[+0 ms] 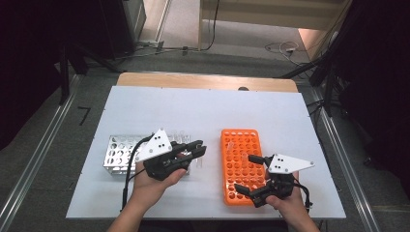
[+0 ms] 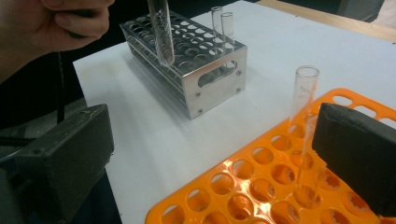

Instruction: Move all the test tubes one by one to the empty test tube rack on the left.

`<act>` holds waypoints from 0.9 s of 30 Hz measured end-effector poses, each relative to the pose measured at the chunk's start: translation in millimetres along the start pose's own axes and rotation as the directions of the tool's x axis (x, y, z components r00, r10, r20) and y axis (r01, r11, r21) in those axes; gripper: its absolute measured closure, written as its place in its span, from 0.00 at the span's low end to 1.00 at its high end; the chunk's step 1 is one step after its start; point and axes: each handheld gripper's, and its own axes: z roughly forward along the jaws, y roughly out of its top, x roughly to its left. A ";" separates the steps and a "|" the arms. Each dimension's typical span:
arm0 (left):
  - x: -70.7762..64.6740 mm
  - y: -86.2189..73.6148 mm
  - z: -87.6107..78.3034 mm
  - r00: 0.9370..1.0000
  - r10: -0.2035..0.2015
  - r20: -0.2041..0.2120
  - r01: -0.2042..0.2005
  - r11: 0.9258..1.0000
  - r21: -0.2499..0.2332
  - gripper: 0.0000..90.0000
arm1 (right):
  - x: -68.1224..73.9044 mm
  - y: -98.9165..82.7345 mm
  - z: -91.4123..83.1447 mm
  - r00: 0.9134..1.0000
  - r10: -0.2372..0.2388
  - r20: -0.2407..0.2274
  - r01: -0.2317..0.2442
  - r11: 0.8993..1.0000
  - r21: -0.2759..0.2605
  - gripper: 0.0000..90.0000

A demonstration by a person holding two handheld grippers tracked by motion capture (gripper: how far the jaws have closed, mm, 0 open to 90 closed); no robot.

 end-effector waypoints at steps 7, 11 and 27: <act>18.3 2.8 -13.8 0.998 -0.016 -0.057 0.014 1.000 -0.020 0.83 | -7.5 -3.8 -7.1 1.000 0.013 0.024 -0.013 1.000 -0.001 0.00; 27.6 3.0 -20.1 0.996 -0.025 -0.089 0.022 0.999 -0.033 0.83 | -11.9 -6.8 -11.6 0.999 0.019 0.040 -0.019 1.000 0.000 0.00; 60.0 -5.8 -31.5 0.976 -0.048 -0.212 0.040 0.998 -0.039 0.83 | -28.2 -14.7 -29.2 0.996 0.047 0.081 -0.047 0.999 -0.009 0.00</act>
